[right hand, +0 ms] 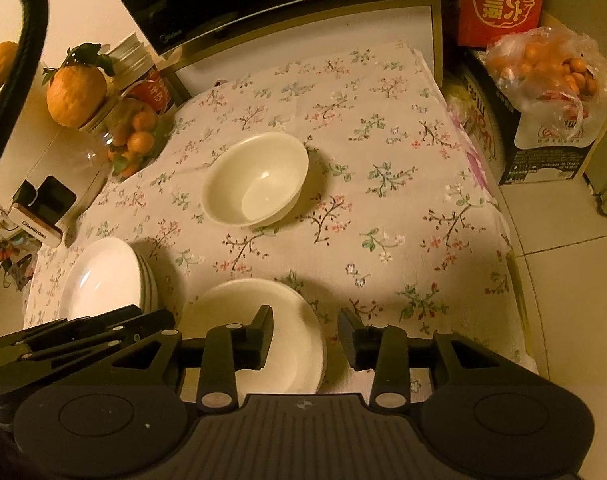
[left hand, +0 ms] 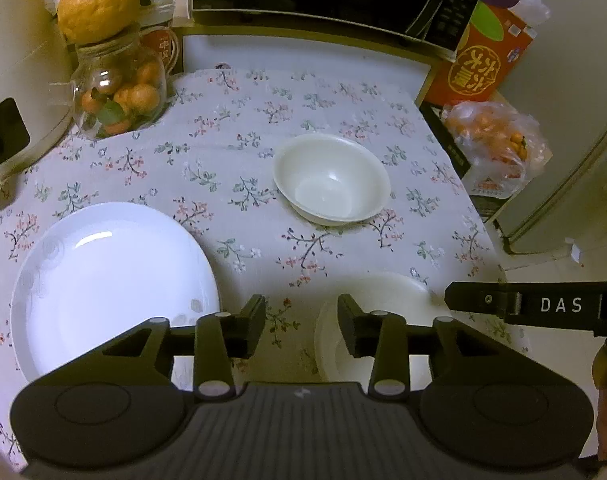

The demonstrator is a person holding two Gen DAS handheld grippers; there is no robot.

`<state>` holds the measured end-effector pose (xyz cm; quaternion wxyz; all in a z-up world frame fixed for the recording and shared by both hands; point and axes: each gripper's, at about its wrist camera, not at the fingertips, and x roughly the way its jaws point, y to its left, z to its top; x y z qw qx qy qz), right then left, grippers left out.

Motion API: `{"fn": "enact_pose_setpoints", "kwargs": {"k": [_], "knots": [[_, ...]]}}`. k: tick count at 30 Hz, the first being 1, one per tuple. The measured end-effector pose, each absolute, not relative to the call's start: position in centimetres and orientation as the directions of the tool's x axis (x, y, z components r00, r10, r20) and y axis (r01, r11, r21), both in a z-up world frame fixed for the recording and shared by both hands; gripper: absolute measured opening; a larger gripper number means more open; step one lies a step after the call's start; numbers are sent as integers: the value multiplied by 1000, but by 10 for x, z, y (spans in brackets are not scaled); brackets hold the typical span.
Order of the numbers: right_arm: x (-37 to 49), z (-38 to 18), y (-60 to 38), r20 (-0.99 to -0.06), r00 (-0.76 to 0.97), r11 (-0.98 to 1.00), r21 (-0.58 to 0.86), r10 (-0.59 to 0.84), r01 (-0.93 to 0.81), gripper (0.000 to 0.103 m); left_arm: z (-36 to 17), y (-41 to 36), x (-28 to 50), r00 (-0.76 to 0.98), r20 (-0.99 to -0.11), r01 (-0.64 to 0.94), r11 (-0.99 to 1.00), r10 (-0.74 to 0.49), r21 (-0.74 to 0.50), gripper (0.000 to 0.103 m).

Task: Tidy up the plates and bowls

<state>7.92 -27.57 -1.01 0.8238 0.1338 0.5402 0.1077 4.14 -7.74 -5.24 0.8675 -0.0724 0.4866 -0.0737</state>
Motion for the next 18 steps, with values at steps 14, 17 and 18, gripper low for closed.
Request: {"fn": "enact_pose_setpoints", "kwargs": {"k": [14, 17, 18], "knots": [[103, -14, -271, -872, 388, 945, 326, 299, 4, 41, -52, -69, 78, 542, -826, 47, 987, -153, -152, 48], [111, -15, -271, -874, 389, 946, 323, 293, 14, 43, -54, -65, 91, 550, -822, 21, 987, -145, -160, 50], [114, -15, -270, -874, 388, 946, 324, 292, 19, 44, -55, -64, 95, 551, -822, 13, 986, -145, -165, 52]]}}
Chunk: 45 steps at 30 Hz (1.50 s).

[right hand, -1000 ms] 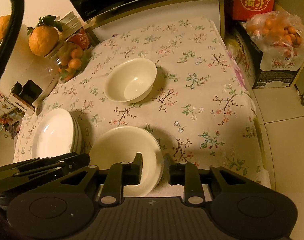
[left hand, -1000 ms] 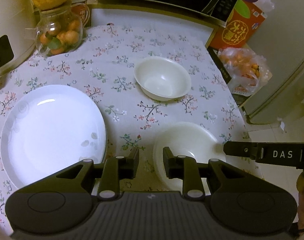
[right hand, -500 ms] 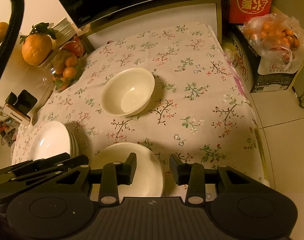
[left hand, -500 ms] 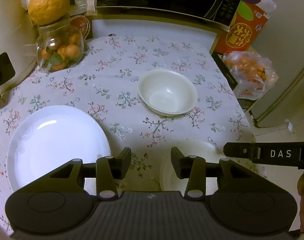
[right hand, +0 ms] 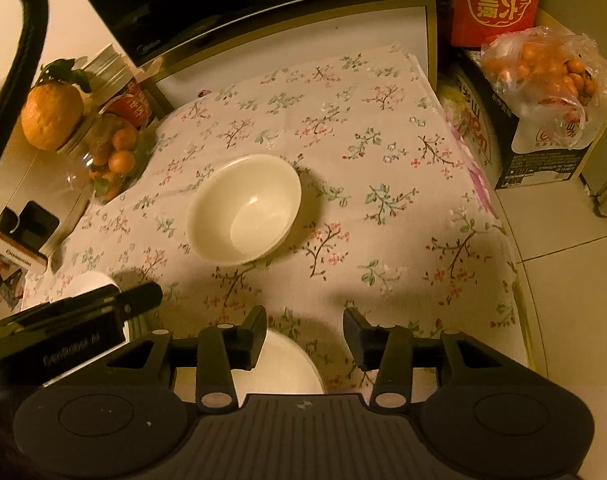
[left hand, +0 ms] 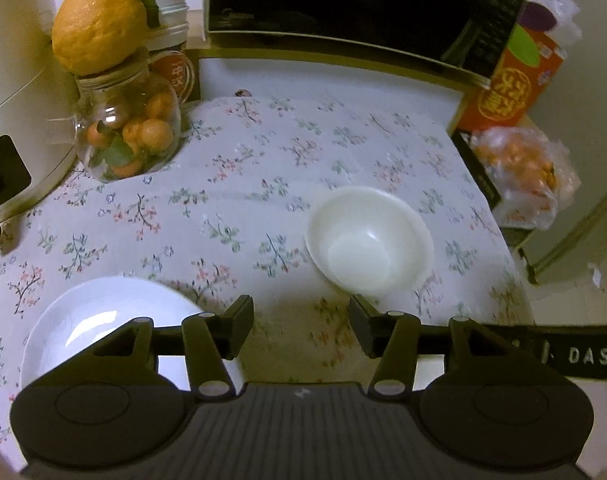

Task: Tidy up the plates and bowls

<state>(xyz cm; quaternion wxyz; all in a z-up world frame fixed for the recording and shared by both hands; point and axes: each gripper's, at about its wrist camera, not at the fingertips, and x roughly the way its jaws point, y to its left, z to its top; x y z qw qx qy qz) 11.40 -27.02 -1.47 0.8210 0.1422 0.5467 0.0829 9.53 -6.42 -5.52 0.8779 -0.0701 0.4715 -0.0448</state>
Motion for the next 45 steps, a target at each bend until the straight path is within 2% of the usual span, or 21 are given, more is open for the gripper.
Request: {"fn": "enact_pose_setpoints", "kwargs": {"k": [4, 10, 15, 28, 34, 37, 43, 45], "knots": [[127, -17, -269, -874, 383, 940, 338, 299, 39, 45, -57, -66, 108, 563, -812, 11, 984, -151, -175, 62], [150, -24, -267, -879, 388, 942, 327, 277, 70, 49, -63, -70, 128, 563, -816, 6, 988, -131, -154, 64], [166, -30, -271, -871, 406, 937, 338, 275, 92, 55, -69, -73, 140, 561, -819, 15, 991, -121, -136, 66], [188, -45, -265, -873, 388, 927, 360, 294, 107, 56, -87, -69, 160, 513, -850, -23, 988, -121, -154, 66], [195, -50, -251, -883, 357, 931, 354, 304, 82, 49, -94, -77, 159, 491, -859, 6, 987, -143, -161, 64], [197, -51, -247, -886, 347, 932, 353, 306, 79, 42, -95, -78, 158, 492, -859, 21, 989, -139, -148, 61], [197, -52, -244, -887, 339, 933, 354, 313, 65, 29, -96, -78, 158, 497, -856, 31, 989, -142, -146, 50], [197, -52, -244, -890, 334, 935, 349, 309, 64, 24, -97, -80, 158, 495, -856, 44, 988, -147, -145, 42]]}}
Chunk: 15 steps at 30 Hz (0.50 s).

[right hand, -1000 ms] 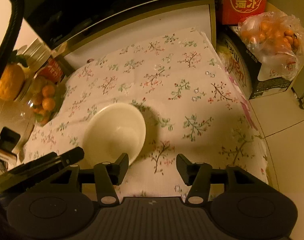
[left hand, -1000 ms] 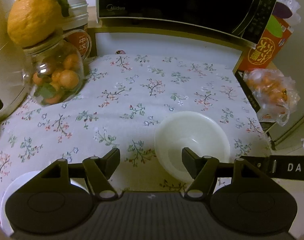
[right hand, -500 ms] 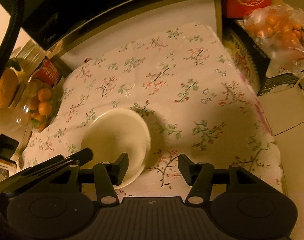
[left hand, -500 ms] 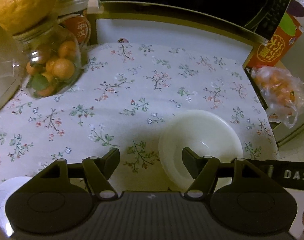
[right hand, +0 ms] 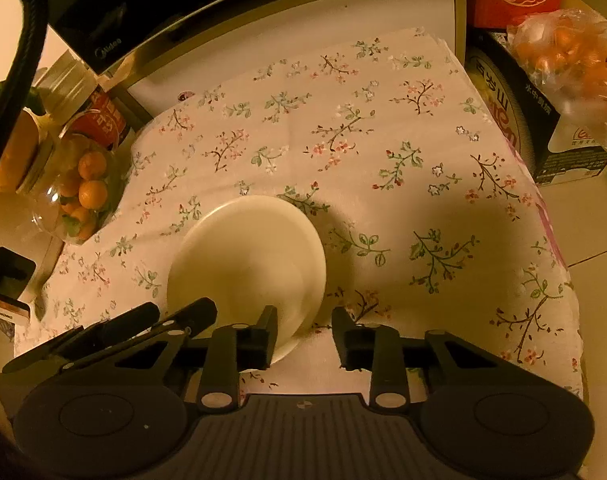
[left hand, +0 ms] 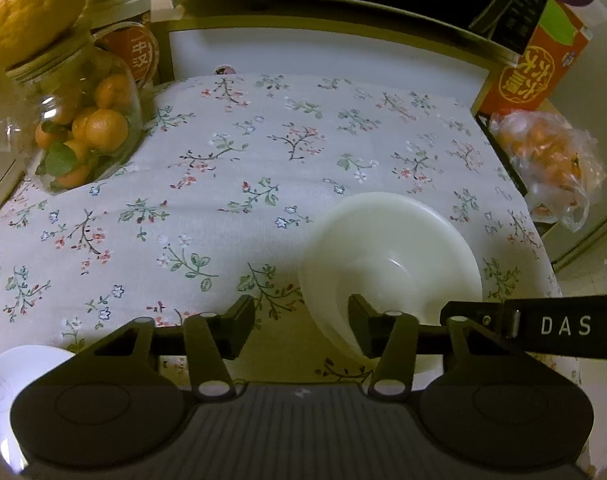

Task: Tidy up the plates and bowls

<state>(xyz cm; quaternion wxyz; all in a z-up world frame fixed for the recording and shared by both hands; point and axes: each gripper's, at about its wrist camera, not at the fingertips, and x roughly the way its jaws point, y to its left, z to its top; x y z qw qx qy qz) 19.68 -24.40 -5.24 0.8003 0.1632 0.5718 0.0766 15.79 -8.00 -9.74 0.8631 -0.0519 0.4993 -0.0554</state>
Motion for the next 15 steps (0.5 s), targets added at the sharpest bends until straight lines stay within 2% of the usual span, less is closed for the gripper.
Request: {"fn": "enact_pose_setpoints", "kwargs": {"k": [6, 15], "knots": [[195, -51, -246, -887, 336, 933, 355, 316, 59, 15, -97, -83, 156, 486, -857, 66, 985, -170, -158, 27], [194, -46, -245, -881, 341, 930, 365, 328, 49, 11, -96, -87, 151, 489, -853, 75, 984, -180, -164, 19]]}}
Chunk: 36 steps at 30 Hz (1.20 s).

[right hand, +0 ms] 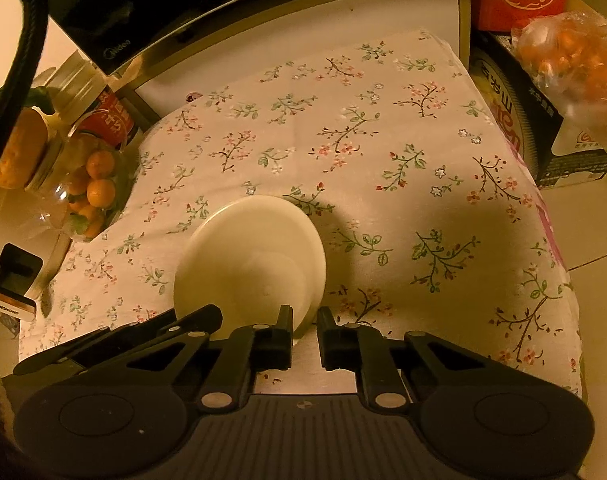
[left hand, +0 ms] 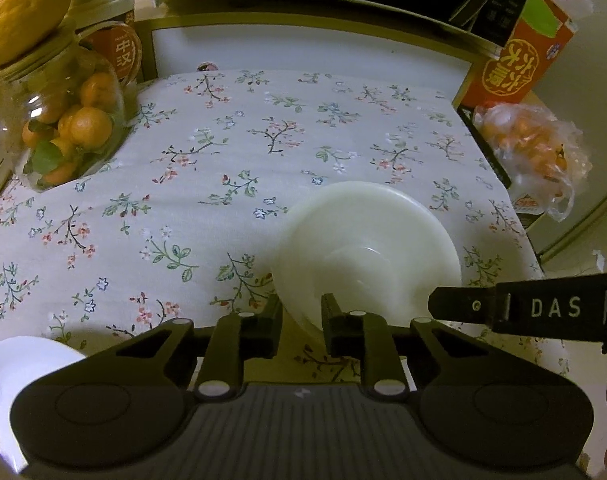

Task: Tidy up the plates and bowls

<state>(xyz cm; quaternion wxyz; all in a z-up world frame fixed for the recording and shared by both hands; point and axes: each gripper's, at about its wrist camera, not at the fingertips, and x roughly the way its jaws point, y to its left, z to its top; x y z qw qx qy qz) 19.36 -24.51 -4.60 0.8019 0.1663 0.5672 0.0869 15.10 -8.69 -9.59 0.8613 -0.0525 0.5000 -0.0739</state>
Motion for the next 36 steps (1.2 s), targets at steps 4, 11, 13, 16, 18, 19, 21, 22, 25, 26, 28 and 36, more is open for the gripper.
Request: {"fn": "enact_pose_setpoints", "kwargs": {"k": [4, 11, 13, 16, 18, 19, 21, 22, 25, 26, 28, 36], "knots": [[193, -44, -246, -881, 345, 930, 362, 322, 56, 11, -94, -88, 149, 495, -850, 79, 983, -181, -164, 18], [190, -38, -248, -875, 359, 929, 366, 324, 54, 11, -88, -88, 146, 514, -838, 74, 982, -186, -173, 17], [189, -35, -250, -871, 367, 927, 370, 327, 53, 11, -85, -89, 144, 521, -833, 76, 982, -187, -173, 17], [187, -30, -251, -867, 379, 929, 366, 323, 46, 11, -83, -90, 143, 530, -826, 83, 981, -191, -173, 17], [185, -26, -250, -866, 389, 934, 356, 314, 37, 11, -81, -91, 142, 536, -821, 84, 981, -195, -177, 17], [184, -24, -249, -865, 395, 937, 349, 309, 32, 11, -80, -90, 141, 537, -820, 82, 980, -197, -182, 17], [181, -18, -248, -862, 409, 942, 335, 300, 15, 11, -78, -90, 140, 539, -818, 79, 978, -203, -191, 17], [180, -16, -248, -860, 415, 944, 329, 296, 8, 11, -76, -90, 138, 541, -816, 80, 978, -205, -193, 17], [175, -11, -248, -856, 429, 949, 316, 288, -5, 12, -72, -92, 134, 550, -808, 96, 977, -211, -190, 16], [174, -9, -249, -856, 431, 949, 314, 286, -6, 12, -71, -93, 133, 552, -806, 99, 977, -213, -191, 16], [171, -7, -251, -854, 434, 949, 315, 286, -6, 12, -68, -94, 129, 554, -802, 103, 975, -222, -199, 16], [146, 6, -262, -839, 452, 944, 330, 302, -19, 12, -61, -94, 111, 546, -797, 111, 965, -258, -237, 15]]}}
